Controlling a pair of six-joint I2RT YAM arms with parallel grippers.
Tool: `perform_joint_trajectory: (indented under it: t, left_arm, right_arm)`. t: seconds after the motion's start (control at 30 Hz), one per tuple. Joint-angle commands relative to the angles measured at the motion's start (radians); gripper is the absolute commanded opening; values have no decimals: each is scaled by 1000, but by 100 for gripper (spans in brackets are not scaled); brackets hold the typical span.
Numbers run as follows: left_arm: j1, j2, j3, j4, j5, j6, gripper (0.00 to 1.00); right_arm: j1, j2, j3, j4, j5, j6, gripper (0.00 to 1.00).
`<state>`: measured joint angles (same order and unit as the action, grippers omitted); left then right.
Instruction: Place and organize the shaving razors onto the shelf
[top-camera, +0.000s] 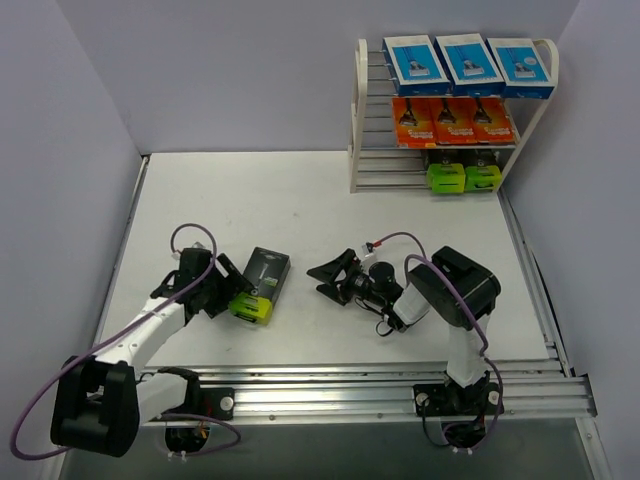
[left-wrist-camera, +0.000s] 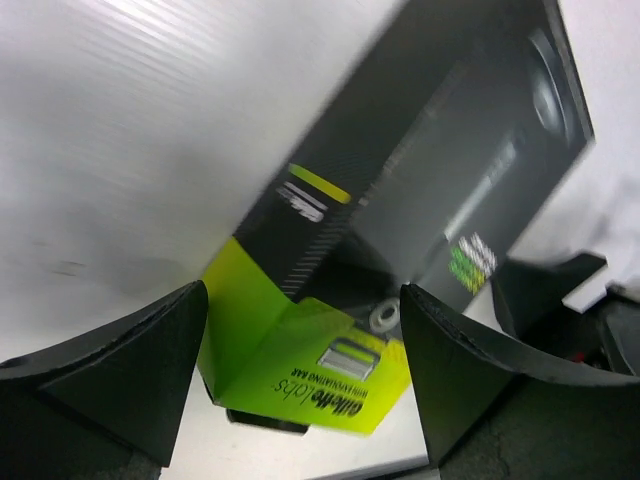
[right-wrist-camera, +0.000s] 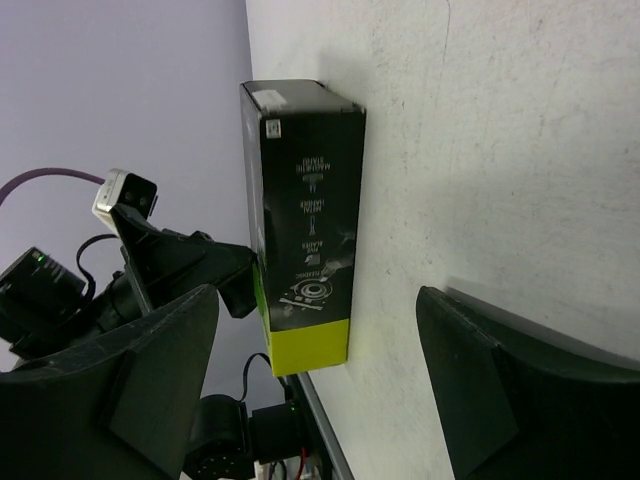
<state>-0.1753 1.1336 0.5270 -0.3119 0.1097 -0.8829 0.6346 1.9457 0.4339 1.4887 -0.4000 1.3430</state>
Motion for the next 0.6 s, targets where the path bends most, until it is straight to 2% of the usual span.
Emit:
perform_joint_trajectory:
  t: [0.0,0.03,0.17,0.37,0.47,0.57]
  left_arm:
    - [-137,-53,-5,94,-74,-69,86]
    - [-207,-57,-8,106,-91,-86,86]
    - [-338,-48,-38,155,-156,-183,86]
    - [-466,66,-76,342,-179,-232,86]
    - [-495,153,-38,398,-186,-219,86]
    - [-523,251,48,434,-194,-189,86]
  right_arm:
    - [8,-5,-55,340,3,-24,77]
    - [4,-8,-61,344,0,-16,77]
    - [-18,-54,-93,341,-14,-7,77]
    - [-58,-152,-132,302,-40,-14,77]
    - [-75,-249,-161,207,-34,-39,77]
    - [-75,-402,-187,8,16,-103,78]
